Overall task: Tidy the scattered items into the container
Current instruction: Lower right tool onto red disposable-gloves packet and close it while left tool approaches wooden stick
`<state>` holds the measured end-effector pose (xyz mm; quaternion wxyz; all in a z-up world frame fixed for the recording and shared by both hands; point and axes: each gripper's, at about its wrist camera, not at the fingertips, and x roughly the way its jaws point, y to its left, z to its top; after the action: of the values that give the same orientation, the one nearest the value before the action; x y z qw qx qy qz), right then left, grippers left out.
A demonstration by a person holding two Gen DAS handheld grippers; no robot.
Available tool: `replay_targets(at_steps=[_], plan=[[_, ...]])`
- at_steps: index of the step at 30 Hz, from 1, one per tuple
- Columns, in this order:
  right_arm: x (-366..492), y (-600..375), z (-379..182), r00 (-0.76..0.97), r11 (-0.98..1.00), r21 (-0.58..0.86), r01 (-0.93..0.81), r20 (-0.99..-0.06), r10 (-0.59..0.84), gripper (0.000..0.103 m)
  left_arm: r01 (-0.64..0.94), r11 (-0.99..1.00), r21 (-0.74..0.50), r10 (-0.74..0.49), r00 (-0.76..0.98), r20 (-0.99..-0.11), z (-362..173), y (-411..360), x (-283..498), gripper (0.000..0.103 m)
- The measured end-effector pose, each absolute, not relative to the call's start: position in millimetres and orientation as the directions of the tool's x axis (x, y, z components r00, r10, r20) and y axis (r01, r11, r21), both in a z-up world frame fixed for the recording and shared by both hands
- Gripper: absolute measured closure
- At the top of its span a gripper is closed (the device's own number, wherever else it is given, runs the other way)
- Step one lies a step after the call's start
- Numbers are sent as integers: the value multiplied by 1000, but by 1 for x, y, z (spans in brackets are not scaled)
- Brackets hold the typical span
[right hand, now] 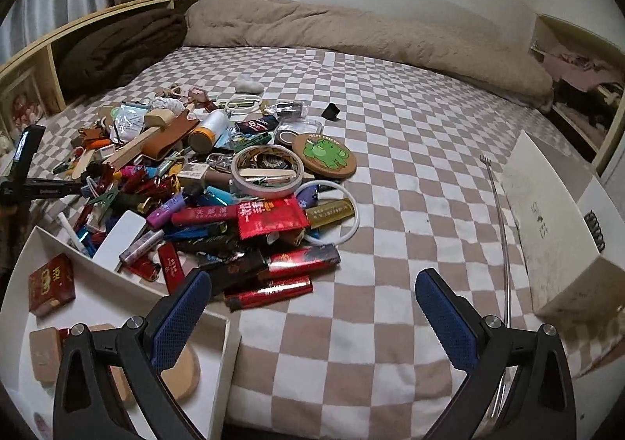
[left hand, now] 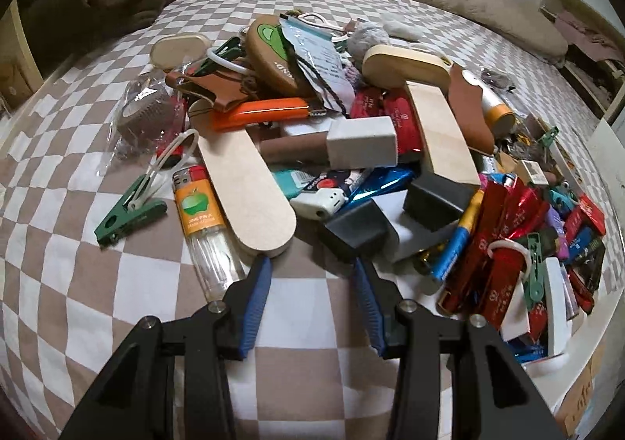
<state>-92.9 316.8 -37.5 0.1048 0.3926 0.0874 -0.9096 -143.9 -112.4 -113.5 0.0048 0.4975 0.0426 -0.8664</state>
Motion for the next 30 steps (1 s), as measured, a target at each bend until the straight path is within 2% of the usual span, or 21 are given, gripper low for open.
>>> replay_targets(at_steps=[2, 4, 6, 8, 10, 14, 20, 26, 30], plan=[[-99, 314, -37, -671, -961, -83, 264, -732, -121, 0, 59, -997, -58, 20, -508, -861, -113, -112, -144, 58], [-105, 311, -37, -669, -957, -91, 274, -734, -122, 0, 70, -997, -10, -27, -514, -857, -113, -110, -141, 52], [-112, 308, -37, -662, -952, -100, 289, -740, -123, 0, 94, -994, 48, -91, -521, -849, -113, -111, -139, 40], [-122, 303, -40, -648, -945, -105, 310, -750, -129, 0, 143, -982, 120, -177, -519, -836, -115, -117, -137, 16], [-131, 298, -43, -631, -938, -106, 330, -764, -136, 0, 226, -957, 184, -277, -510, -814, -116, -131, -137, 7], [-152, 286, -56, -569, -915, -99, 390, -808, -155, 0, 268, -960, 84, -217, -522, -825, -112, -161, -132, 8], [-177, 268, -77, -501, -888, -78, 454, -846, -181, 0, 153, -980, 125, -190, -554, -811, -113, -143, -120, 8], [-198, 259, -84, -470, -881, -61, 469, -862, -190, 1, 52, -997, 60, -79, -579, -812, -113, -130, -122, 8], [-212, 253, -92, -449, -871, -83, 485, -878, -167, 1, 26, -998, 57, -61, -582, -811, -116, -123, -129, 8]])
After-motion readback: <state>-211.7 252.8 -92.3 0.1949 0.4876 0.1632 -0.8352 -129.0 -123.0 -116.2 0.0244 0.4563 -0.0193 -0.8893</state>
